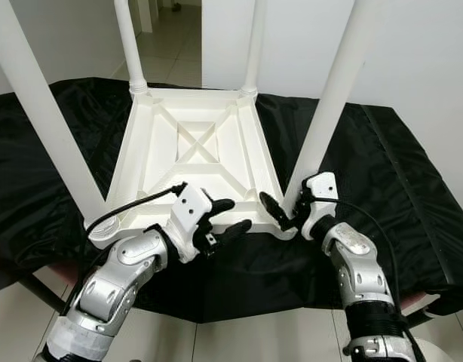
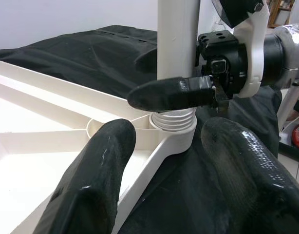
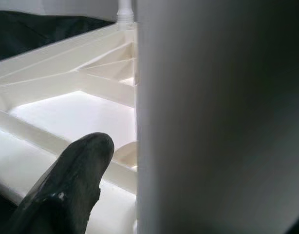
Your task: Building children table
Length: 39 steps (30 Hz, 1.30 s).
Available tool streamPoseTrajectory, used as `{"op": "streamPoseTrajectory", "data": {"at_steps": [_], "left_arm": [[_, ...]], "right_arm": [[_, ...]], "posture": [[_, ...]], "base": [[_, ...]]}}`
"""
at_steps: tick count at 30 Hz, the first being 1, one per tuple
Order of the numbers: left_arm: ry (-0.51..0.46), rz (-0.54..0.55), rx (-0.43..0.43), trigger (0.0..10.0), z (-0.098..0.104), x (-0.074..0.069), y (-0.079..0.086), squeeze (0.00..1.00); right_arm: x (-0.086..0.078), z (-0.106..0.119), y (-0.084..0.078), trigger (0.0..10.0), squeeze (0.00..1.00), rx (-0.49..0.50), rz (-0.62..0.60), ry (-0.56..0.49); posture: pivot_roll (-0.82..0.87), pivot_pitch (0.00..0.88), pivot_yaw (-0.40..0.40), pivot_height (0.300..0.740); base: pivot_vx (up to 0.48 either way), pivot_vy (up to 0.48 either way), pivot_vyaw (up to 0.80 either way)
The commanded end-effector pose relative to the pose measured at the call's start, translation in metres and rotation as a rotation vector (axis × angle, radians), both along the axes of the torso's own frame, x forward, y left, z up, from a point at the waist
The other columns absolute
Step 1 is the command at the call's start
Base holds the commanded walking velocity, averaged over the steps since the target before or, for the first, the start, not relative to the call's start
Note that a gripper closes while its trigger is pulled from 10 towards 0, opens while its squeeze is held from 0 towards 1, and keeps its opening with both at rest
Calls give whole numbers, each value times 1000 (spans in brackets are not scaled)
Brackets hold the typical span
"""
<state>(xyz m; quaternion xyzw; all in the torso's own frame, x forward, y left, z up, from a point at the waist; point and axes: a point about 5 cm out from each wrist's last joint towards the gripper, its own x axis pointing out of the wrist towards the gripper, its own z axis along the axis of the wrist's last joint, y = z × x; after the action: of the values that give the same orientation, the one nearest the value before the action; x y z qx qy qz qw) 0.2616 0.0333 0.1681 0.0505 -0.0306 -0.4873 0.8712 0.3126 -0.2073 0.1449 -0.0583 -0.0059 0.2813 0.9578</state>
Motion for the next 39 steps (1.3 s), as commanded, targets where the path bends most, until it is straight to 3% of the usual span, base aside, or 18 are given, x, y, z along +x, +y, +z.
{"op": "streamPoseTrajectory", "data": {"at_steps": [1,2,3,4,15,16,25,28,32,33,34,35,37,39], "left_arm": [[-14,71,10,10000,0,5,1,0],[-16,73,10,10000,1,5,1,0],[-16,73,10,10000,1,5,1,0],[-17,73,9,10000,1,5,1,0],[-26,70,5,10000,3,5,0,0],[-25,69,6,10000,3,4,0,0],[-24,68,9,10000,2,4,1,0],[-23,65,12,10000,1,3,1,0],[-24,62,12,10000,1,2,0,0],[-24,62,12,10000,1,2,0,0],[-21,60,10,10000,1,2,-1,0],[-20,59,9,10000,1,2,-1,0],[-20,58,9,10000,1,2,-1,0],[-21,55,13,10000,1,1,-1,0]], "right_arm": [[2,-3,2,10000,0,-17,35,22],[3,-5,1,8196,0,-28,47,31],[3,-5,1,8196,0,-28,47,31],[4,-6,-1,0,0,-39,58,37],[0,-16,-7,157,0,-19,89,82],[0,-16,-7,10000,0,0,64,90],[2,-16,-4,10000,0,13,-68,96],[-2,-17,8,10000,0,48,-224,58],[-6,-20,14,10000,0,128,-343,71],[-6,-20,14,10000,0,128,-343,71],[-13,-29,20,10000,0,88,-513,76],[-16,-31,22,10000,0,45,-570,69],[-18,-32,24,10000,0,16,-606,64],[-21,-35,29,10000,0,54,-647,87]], "posture": [[22,5,-50,740],[22,5,-50,740],[22,5,-50,740],[24,6,-49,740],[21,14,-48,740],[19,17,-47,740],[18,20,-48,740],[17,18,-52,740],[16,19,-51,740],[16,19,-51,740],[14,16,-49,740],[14,16,-49,740],[14,16,-49,740],[17,15,-51,740]], "base": [[0,0,0],[0,0,0],[0,0,0],[0,0,0],[0,0,0],[0,0,0],[0,0,0],[0,0,0],[0,0,0],[0,0,0],[0,0,0],[0,0,0],[0,0,0],[0,0,0]]}}
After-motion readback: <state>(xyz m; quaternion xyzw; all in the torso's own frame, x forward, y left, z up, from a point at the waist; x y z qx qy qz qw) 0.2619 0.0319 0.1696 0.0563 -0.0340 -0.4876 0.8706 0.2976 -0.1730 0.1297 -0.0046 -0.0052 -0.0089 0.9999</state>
